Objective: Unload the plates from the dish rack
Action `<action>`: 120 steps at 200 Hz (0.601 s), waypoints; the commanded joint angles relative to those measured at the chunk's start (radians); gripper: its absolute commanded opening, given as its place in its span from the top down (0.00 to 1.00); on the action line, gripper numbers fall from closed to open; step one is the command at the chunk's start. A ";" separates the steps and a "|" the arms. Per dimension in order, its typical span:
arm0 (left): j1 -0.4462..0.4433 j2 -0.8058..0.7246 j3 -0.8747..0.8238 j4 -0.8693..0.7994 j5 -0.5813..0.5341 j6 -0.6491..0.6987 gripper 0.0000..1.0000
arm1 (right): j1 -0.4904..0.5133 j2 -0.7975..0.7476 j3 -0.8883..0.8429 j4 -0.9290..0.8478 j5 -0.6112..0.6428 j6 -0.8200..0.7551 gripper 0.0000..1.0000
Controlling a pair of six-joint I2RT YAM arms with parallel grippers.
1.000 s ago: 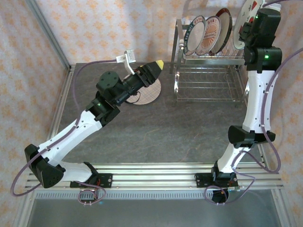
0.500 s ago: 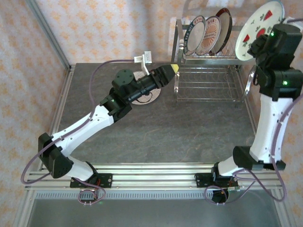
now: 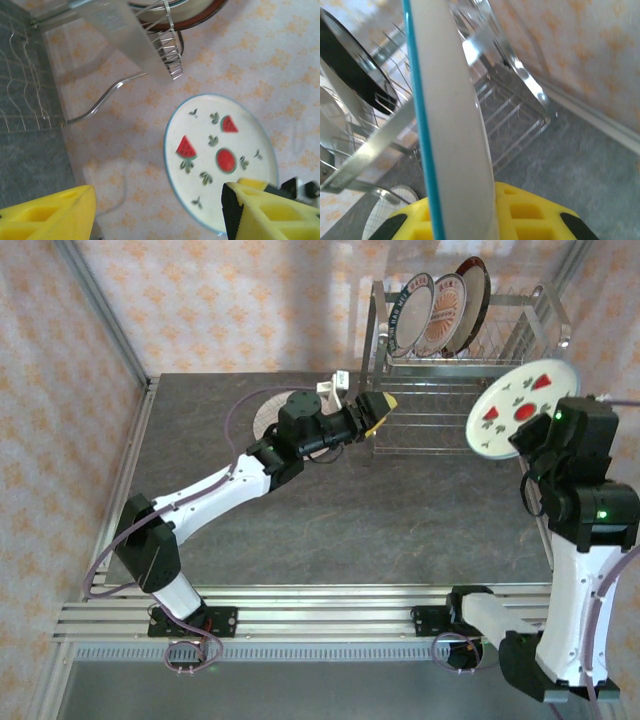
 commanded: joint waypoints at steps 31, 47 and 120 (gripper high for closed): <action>-0.019 0.062 -0.022 0.002 0.096 -0.279 0.33 | 0.006 -0.126 -0.217 0.192 -0.132 0.272 1.00; -0.021 0.101 0.008 -0.083 0.155 -0.311 0.34 | 0.006 -0.145 -0.281 0.243 -0.175 0.327 1.00; -0.044 0.188 0.096 -0.135 0.204 -0.303 0.33 | 0.006 -0.166 -0.486 0.415 -0.356 0.488 1.00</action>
